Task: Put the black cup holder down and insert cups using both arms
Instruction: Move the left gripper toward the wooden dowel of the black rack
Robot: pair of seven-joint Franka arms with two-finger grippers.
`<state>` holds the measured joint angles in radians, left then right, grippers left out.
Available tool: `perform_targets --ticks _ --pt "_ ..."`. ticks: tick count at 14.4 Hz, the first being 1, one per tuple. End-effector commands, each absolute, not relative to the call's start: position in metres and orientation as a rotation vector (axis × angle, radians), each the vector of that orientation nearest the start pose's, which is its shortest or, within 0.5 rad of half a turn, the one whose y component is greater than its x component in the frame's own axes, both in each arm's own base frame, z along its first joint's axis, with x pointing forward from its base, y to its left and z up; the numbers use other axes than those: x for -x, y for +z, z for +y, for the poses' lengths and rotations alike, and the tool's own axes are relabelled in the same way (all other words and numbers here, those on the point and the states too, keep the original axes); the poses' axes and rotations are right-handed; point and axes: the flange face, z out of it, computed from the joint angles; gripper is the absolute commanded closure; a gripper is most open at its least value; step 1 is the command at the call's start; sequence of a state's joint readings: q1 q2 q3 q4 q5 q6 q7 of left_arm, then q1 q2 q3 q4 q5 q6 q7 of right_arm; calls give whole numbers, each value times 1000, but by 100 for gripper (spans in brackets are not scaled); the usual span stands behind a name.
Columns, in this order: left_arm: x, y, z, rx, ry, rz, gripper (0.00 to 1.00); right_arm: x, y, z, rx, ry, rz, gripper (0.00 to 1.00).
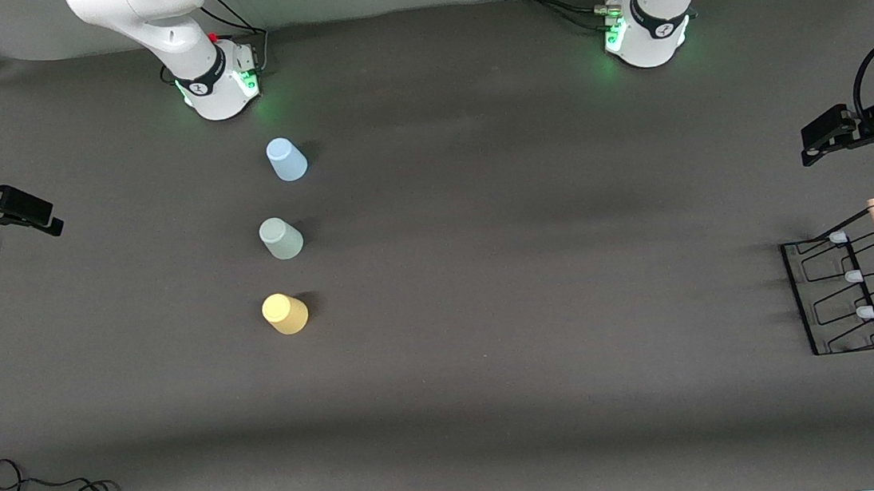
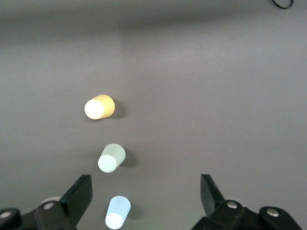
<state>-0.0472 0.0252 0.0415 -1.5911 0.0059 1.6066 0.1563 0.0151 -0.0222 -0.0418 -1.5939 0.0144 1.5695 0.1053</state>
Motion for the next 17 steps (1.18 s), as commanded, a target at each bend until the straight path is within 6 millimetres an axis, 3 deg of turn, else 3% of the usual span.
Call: perform_targets --ticks 1,9,12,15,17 --pt "-559 606 -6 3108 21 235 0 -551 625 -11 3101 48 242 0" --pt "-561 601 8 3097 45 231 0 -548 614 -11 3101 119 230 0" --pt "-580 585 29 3097 92 205 0 -548 610 -8 3102 127 235 0" --pt "-590 570 65 3103 92 135 0 -545 609 -9 3102 134 233 0" --pt "-604 547 82 3090 118 113 1 -544 610 -9 3102 129 230 0"
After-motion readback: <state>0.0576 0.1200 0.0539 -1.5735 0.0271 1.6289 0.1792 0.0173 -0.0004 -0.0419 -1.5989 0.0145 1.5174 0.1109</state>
